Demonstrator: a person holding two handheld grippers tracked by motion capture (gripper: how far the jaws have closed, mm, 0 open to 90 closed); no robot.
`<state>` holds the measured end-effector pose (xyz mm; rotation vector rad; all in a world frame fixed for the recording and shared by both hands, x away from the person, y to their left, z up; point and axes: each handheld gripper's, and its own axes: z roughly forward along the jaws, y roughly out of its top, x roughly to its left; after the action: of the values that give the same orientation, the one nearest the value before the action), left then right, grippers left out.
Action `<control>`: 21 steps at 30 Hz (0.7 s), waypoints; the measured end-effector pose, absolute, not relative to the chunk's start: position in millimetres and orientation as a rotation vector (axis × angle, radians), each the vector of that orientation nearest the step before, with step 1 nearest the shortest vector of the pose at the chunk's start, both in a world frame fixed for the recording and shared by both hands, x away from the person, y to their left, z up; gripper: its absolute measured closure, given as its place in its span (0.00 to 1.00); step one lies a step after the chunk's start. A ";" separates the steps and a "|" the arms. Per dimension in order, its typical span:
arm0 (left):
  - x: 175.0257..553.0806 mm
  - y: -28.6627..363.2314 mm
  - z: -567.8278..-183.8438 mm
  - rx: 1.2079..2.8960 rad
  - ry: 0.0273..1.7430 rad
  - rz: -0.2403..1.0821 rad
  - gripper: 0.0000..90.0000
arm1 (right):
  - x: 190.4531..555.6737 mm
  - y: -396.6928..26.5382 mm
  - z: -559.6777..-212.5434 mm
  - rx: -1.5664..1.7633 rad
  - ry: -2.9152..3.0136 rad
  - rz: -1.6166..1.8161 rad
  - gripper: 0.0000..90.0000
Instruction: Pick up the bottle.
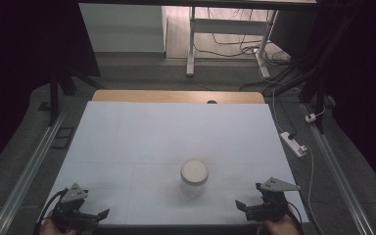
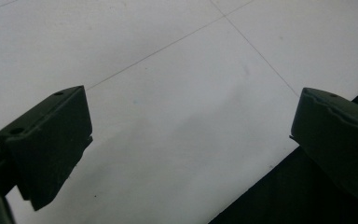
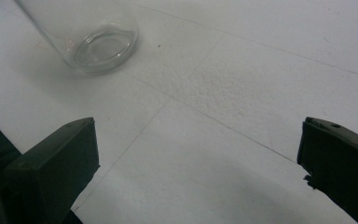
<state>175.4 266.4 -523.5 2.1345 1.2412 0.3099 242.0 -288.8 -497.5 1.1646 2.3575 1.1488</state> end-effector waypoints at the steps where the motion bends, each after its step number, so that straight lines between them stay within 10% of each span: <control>1: 175.5 266.4 -523.6 2.133 1.242 0.309 0.00 | 241.9 -288.8 -497.4 1.163 2.358 1.149 0.00; 21: 175.5 266.9 -523.8 2.127 1.249 0.300 0.00 | 240.7 -281.2 -495.4 1.095 2.388 1.178 0.00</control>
<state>175.5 266.9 -523.8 2.1267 1.2489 0.2996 240.7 -281.2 -495.4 1.0946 2.3881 1.1779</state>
